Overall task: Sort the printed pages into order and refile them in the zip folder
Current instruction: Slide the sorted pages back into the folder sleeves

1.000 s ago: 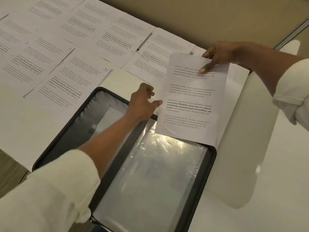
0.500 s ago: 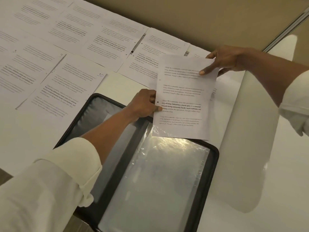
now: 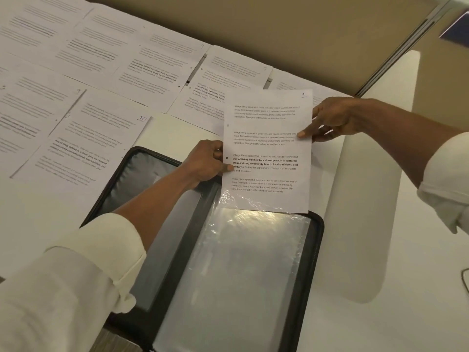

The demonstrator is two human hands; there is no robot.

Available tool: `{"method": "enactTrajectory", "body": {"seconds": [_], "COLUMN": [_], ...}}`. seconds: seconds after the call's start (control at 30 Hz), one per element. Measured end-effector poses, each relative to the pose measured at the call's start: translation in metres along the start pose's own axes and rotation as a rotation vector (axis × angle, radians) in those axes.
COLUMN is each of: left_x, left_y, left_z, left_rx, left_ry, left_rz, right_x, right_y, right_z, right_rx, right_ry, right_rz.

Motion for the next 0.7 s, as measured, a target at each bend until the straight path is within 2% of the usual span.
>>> {"method": "enactTrajectory", "body": {"seconds": [0.13,0.3,0.7], "left_x": [0.004,0.002,-0.002], "left_y": [-0.004,-0.005,-0.003], "left_z": [-0.002,-0.001,0.001], "left_rx": [-0.003,0.014,0.013], "left_ry": [0.002,-0.029,-0.087], "left_rz": [0.023,0.032,-0.006], "right_x": [0.01,0.019,0.048], "right_y": [0.007,0.003,0.008], "right_z": [-0.013,-0.03,-0.037], "right_rx": [0.082,0.204,0.264], "right_ry": [-0.028,-0.219,-0.286], "right_rz": [-0.015,0.023,-0.019]}}
Point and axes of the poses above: each hand's wrist, its own y-axis away from the middle knuckle, its own x-axis out of the palm, z = x × y, the point moved 2 cm from there along -y, towards the middle knuckle, and after that the axes turned 2 degrees about z, right-handed, at the moved point
